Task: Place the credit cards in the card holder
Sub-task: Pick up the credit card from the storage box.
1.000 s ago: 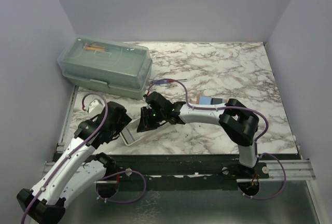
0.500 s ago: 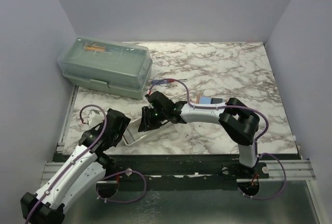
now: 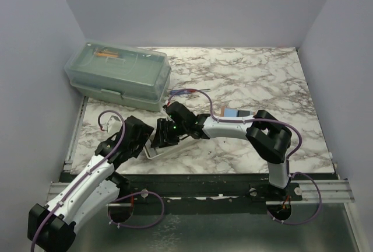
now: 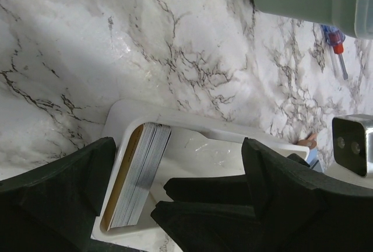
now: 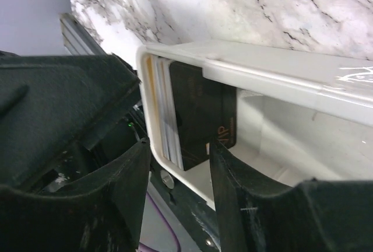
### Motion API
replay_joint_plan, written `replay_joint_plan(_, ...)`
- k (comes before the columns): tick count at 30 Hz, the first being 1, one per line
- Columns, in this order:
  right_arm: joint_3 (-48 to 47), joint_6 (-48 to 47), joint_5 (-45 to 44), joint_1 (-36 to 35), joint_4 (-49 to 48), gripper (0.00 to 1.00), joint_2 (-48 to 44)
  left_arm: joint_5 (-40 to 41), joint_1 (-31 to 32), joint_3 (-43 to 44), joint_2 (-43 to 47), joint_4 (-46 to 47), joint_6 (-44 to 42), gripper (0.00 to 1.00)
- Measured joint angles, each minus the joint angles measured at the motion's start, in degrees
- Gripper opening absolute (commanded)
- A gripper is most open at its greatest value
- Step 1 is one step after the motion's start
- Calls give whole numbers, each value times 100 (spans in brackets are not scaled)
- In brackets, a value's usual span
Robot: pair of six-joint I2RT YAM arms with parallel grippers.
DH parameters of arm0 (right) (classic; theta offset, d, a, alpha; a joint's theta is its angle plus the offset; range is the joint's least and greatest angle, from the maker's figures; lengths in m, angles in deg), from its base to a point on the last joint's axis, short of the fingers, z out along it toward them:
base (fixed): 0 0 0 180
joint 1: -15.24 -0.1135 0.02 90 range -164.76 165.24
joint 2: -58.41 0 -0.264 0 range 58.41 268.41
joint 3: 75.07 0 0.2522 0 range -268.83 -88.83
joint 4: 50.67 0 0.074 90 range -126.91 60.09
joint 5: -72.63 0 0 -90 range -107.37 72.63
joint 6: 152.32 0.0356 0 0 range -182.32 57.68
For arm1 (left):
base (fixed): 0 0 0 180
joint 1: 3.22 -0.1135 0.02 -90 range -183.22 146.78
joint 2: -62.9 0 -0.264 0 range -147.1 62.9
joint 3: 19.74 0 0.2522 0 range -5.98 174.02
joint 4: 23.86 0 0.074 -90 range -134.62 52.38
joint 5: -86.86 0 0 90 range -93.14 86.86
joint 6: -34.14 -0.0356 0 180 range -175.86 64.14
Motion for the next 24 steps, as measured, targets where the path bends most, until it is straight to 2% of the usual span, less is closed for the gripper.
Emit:
replay_joint_plan(9, -127, 431, 22, 0, -175, 50, 229, -573, -243, -155, 142, 267, -654, 97)
replay_joint_plan(16, -205, 577, 66, 0, -170, 50, 461, -660, -341, -409, 186, 393, -815, 97)
replay_joint_plan(19, -208, 597, 168, 2, -227, 46, 472, -662, -348, -485, 330, 428, -846, 97)
replay_joint_plan(24, -127, 629, 356, 0, -522, 34, 487, -695, -348, -638, 507, 498, -841, 97)
